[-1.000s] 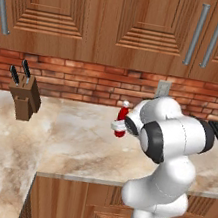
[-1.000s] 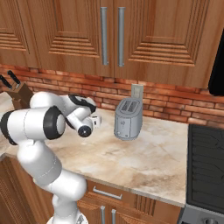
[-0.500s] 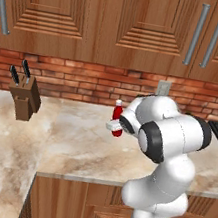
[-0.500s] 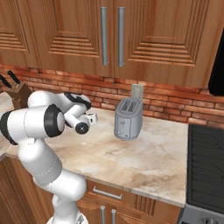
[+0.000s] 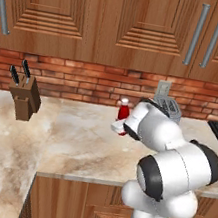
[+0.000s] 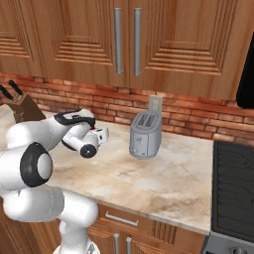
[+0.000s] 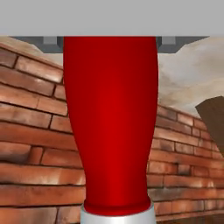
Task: Move the drinks to the dining counter.
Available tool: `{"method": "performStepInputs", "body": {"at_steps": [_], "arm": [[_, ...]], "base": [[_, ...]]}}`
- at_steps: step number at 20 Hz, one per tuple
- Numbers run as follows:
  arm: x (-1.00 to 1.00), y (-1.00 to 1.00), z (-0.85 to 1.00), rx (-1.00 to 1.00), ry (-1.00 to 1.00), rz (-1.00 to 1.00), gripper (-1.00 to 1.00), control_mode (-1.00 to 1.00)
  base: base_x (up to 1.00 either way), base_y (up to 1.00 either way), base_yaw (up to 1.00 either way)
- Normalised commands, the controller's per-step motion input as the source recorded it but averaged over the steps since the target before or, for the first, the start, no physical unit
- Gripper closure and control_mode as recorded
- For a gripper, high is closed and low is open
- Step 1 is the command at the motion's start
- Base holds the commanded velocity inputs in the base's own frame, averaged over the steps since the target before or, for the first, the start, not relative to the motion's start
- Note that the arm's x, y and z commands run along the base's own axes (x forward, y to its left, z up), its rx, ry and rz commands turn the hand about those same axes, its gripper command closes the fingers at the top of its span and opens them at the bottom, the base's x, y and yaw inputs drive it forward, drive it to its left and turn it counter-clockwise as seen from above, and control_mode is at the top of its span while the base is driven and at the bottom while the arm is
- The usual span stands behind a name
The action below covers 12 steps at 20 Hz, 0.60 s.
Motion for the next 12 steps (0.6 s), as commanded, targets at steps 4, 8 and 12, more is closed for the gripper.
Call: {"method": "performStepInputs", "body": {"at_steps": [4, 8, 12], "arm": [[-1.00, -0.15, 0.62, 0.00, 0.00, 0.00, 1.00, -1.00], [-0.88, -0.37, 0.67, 0.02, 0.00, 0.00, 1.00, -1.00], [-0.80, -0.31, 0.68, 0.04, 0.01, 0.00, 1.00, -1.00]], "base": [[0.00, 0.00, 0.00], [0.00, 0.00, 0.00], [0.00, 0.00, 0.00]]}}
